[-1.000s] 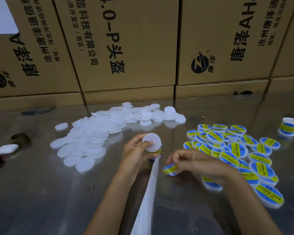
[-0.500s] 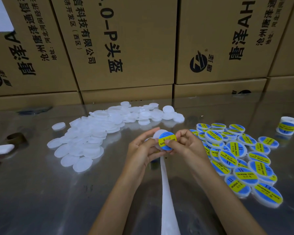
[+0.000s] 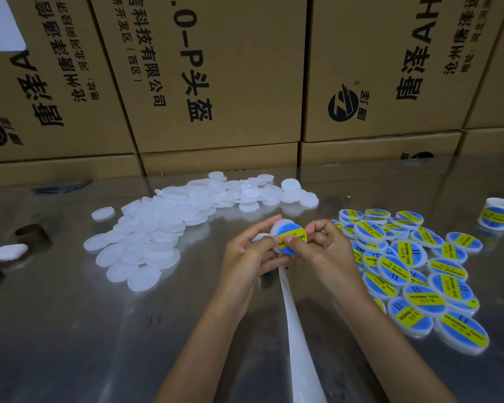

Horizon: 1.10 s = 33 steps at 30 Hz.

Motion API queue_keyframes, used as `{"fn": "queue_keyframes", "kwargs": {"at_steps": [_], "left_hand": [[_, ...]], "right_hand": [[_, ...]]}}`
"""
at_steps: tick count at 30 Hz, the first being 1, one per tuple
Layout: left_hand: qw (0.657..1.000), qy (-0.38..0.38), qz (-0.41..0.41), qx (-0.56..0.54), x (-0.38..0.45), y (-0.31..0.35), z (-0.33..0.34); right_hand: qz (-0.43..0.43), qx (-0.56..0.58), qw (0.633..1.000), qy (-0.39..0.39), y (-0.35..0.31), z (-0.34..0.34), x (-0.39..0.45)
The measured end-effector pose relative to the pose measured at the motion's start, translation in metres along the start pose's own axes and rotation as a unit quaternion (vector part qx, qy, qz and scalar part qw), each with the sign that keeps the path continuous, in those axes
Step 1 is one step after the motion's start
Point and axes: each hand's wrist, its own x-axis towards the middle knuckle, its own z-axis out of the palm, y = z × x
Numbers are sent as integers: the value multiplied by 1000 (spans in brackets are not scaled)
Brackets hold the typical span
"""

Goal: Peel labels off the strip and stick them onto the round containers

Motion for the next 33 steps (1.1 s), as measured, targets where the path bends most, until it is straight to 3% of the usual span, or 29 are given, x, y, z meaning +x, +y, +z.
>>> {"fn": "queue_keyframes", "kwargs": {"at_steps": [14,19,26,29,33], "left_hand": [[999,1,19,37,-3,-1,4],[996,6,-14,-83,-1,4,5],[985,-54,-55,-156,-3,6,6],[988,-59,-53,-132,-3,4,5],[999,-51,2,-7,-3,1,0]], "right_hand": [[-34,-58,997,26,9,0,3],[-91,-208,971,70,13,-8,3],[-171,-313,933,39,17,-10,2],[-207,-342,915,48,15,-13,1],[-246,-362,899,38,17,-14,2]]}}
